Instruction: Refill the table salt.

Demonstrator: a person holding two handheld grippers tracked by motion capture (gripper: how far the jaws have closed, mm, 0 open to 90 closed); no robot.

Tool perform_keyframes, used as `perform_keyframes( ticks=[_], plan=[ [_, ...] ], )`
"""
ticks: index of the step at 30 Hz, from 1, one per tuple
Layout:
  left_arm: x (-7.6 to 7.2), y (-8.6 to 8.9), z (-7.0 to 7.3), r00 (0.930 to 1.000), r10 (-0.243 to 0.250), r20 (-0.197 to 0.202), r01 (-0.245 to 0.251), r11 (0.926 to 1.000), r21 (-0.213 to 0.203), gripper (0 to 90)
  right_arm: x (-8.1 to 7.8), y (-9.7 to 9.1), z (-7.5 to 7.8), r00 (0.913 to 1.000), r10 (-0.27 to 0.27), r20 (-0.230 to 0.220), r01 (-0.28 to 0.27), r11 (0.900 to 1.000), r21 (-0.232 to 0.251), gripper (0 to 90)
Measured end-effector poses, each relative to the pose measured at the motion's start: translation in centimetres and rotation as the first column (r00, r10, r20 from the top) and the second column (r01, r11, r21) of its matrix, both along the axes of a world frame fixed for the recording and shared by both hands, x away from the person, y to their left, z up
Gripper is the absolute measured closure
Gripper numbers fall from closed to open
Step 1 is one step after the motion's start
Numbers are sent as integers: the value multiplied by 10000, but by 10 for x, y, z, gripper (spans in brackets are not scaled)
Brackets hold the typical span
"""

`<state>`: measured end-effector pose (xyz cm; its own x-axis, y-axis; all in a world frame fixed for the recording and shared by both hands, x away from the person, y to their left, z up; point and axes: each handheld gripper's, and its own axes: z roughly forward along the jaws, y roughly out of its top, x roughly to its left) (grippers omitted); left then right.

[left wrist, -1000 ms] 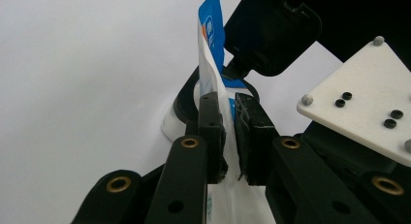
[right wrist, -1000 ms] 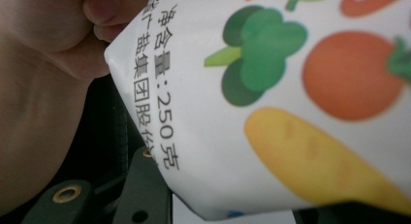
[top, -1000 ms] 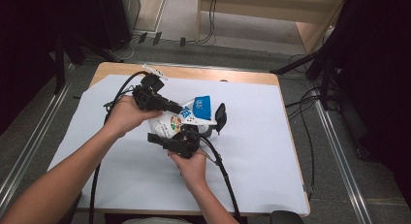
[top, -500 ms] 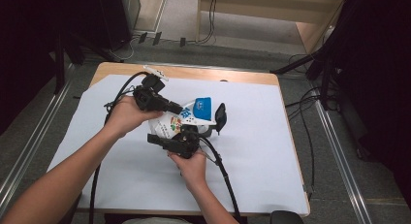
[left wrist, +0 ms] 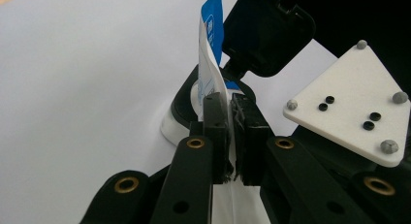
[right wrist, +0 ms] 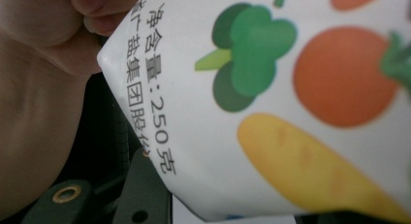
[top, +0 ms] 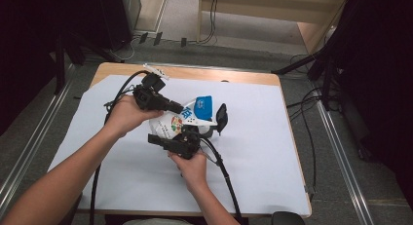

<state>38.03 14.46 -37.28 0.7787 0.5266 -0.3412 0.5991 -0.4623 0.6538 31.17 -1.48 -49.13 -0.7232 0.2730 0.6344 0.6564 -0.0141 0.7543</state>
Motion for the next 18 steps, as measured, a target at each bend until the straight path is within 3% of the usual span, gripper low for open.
perform_keyframes(
  ticks=[18],
  plan=[
    [0,-4,-1,9999,132,62,-132,9999,38,853,1,-1,1,9999,-30,-102,32,9999,145,641]
  ],
)
